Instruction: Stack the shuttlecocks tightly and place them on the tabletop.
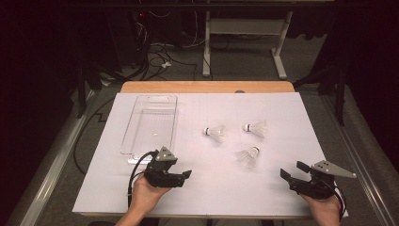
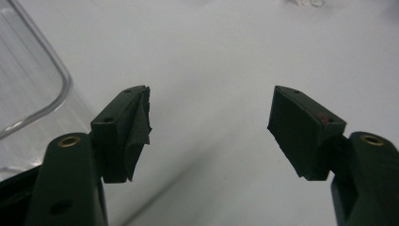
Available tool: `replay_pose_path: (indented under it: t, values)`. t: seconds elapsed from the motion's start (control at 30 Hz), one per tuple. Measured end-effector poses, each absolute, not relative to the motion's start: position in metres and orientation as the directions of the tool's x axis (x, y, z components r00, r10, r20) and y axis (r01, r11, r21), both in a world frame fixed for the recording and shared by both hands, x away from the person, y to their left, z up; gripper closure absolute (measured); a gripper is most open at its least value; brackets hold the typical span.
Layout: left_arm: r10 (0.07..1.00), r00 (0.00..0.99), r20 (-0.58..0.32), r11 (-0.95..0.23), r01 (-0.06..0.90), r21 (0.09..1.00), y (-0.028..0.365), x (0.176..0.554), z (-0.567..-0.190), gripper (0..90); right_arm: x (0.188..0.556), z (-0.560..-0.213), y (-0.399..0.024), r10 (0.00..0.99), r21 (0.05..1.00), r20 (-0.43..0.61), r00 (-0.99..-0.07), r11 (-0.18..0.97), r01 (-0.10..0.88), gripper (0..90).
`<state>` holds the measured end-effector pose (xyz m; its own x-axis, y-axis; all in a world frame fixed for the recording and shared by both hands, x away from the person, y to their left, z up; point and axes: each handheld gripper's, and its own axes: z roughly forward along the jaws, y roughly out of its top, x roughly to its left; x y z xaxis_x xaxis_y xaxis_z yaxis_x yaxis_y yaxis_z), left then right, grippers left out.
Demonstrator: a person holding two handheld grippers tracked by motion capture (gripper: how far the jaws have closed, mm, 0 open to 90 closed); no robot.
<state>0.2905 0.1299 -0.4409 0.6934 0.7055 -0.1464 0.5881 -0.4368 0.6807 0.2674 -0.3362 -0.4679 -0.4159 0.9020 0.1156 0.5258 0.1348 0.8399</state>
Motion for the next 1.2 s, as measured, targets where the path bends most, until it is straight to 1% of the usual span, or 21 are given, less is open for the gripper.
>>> replay_pose_path:
  t: [0.4, 1.2]
  values:
    - [0.722, 0.673, -0.16, -0.407, 0.6, 0.689, 0.148, 0.281, -0.444, 30.6, 0.267, -0.468, -0.336, 0.903, 0.839, 0.115, -0.414, 0.135, 0.527, 23.1]
    - [0.78, 0.614, -0.118, -0.369, 0.604, 0.707, 0.195, 0.267, -0.448, 29.9, 0.268, -0.468, -0.336, 0.909, 0.836, 0.113, -0.402, 0.132, 0.533, 23.1]
